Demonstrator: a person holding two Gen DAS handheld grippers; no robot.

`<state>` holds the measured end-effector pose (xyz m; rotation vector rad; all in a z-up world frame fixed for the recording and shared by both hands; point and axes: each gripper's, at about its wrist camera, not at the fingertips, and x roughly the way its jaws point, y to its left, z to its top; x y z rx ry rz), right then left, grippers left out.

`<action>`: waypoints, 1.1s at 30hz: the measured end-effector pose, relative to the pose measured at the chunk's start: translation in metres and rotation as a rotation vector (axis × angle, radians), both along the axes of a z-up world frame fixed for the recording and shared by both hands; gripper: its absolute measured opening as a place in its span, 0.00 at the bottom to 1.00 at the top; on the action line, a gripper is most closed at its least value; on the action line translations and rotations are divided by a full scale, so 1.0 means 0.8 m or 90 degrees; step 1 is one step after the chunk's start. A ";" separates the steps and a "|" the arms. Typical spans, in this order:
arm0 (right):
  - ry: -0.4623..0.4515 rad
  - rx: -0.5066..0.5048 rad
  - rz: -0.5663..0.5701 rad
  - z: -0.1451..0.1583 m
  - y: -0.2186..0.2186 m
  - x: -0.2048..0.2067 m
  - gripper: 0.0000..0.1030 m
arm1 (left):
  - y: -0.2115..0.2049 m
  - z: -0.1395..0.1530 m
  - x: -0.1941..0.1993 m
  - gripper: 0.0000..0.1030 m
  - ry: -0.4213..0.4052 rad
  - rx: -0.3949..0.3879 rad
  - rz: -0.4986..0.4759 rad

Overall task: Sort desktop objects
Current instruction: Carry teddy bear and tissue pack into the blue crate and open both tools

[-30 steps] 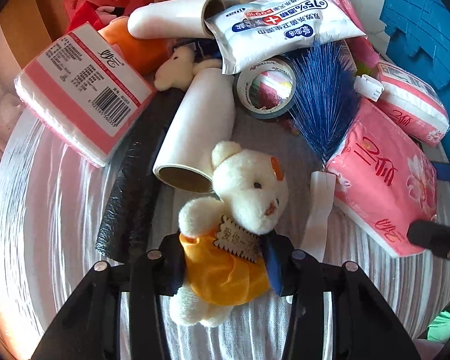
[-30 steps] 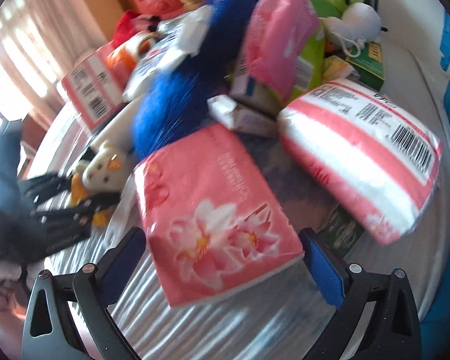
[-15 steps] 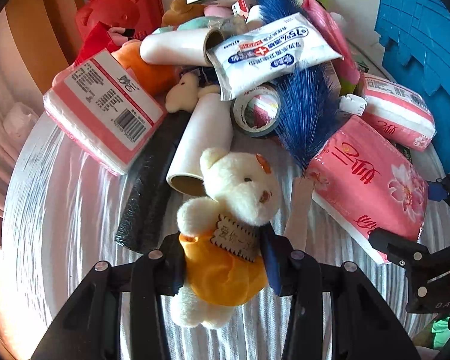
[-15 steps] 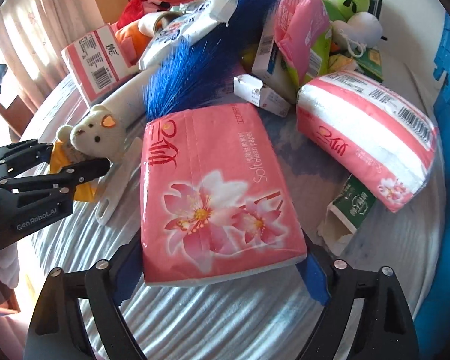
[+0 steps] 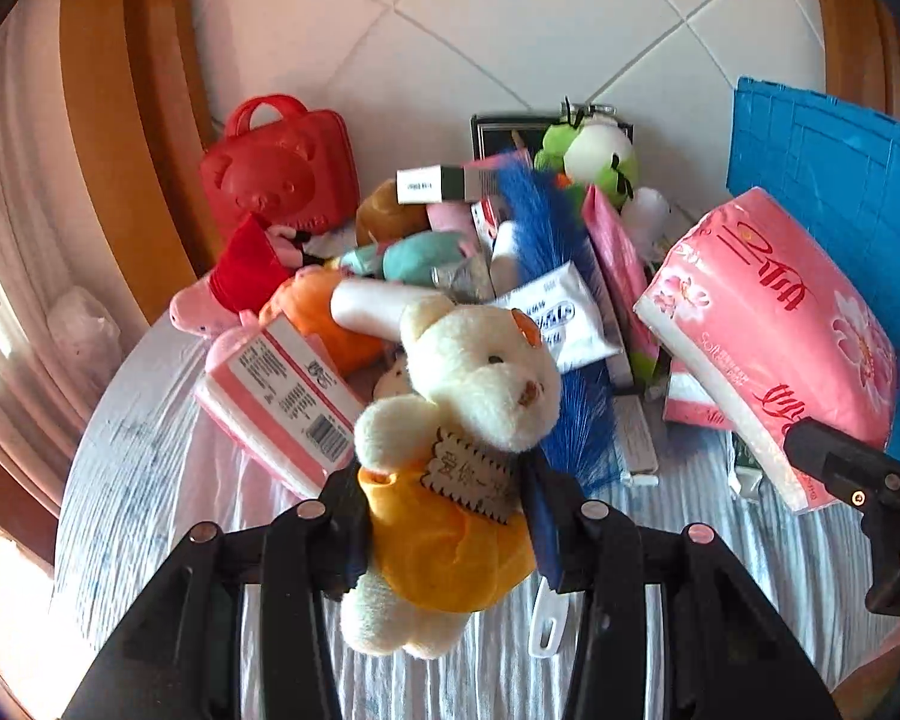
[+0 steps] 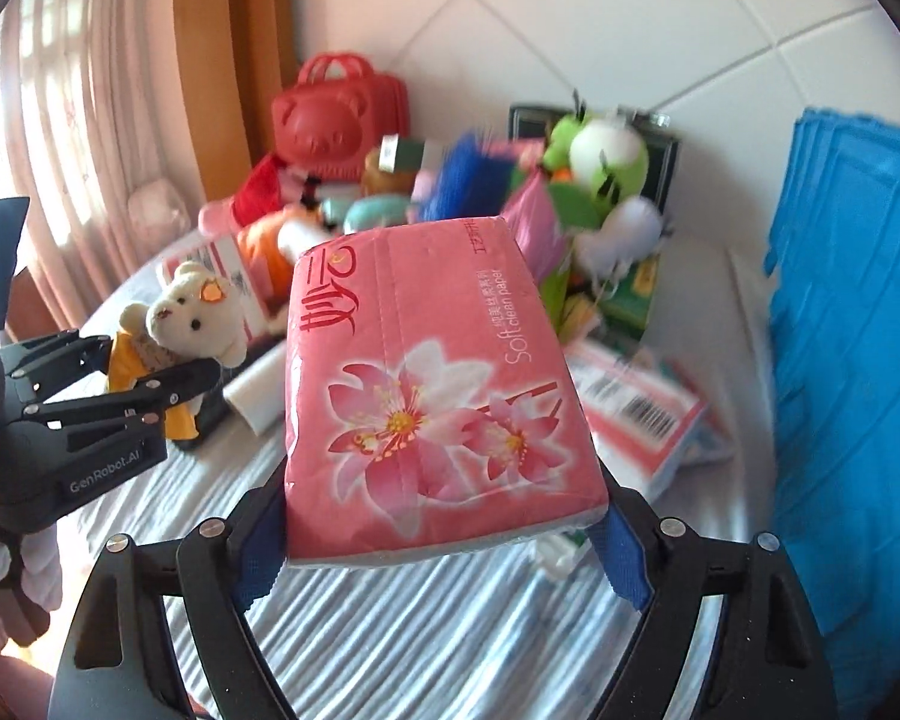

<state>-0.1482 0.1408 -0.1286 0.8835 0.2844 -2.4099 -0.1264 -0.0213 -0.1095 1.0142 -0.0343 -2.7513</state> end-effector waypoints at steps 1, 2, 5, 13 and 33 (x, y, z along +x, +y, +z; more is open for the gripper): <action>0.024 -0.006 -0.004 0.015 0.004 0.003 0.83 | 0.001 0.011 0.002 0.40 0.019 -0.003 0.003; 0.050 -0.012 -0.008 0.028 0.011 0.009 0.83 | 0.001 0.020 0.002 0.40 0.032 -0.006 0.005; 0.118 -0.037 -0.024 0.066 0.018 0.021 0.83 | 0.005 0.047 0.002 0.40 0.074 -0.012 0.009; 0.246 -0.092 -0.082 0.154 0.048 0.042 0.84 | 0.038 0.122 -0.006 0.40 0.165 0.001 -0.035; 0.352 -0.039 -0.461 0.248 0.287 0.041 0.84 | 0.300 0.248 -0.075 0.40 0.260 0.020 -0.292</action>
